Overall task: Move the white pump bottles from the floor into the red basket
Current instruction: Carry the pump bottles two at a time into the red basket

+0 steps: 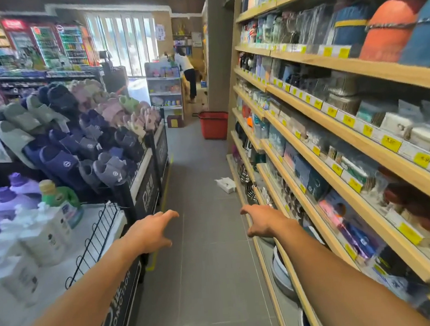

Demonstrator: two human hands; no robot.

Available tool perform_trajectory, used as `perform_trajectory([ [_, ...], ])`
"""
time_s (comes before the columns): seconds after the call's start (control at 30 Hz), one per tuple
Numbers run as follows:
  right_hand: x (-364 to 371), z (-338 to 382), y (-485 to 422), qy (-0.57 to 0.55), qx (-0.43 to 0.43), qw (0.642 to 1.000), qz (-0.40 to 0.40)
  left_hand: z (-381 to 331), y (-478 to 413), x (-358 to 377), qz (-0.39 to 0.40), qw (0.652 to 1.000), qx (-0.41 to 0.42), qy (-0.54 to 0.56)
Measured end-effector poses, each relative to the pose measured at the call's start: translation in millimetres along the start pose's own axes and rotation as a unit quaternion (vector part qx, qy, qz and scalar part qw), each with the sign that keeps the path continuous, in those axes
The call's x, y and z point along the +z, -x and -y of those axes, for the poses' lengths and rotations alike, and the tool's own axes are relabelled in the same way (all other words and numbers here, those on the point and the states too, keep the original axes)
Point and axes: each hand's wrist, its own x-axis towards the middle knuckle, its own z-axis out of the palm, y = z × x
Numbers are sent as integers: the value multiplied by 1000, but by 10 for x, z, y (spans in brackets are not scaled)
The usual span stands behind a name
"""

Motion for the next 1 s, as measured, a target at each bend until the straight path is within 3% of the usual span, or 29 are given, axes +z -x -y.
perform_trajectory([
  [0.27,-257,121,-650,-21,29,999,15,336,-677,-131,4,995,33,-95],
  [0.77,-788,-471,-2001,-24,36,999,-33,514,-2242,-499,-5,999,28,-38],
  [1.0,-882,-657,-2724,-11,21,1000,-4,548,-2821,-510,13,1000,4,-6],
])
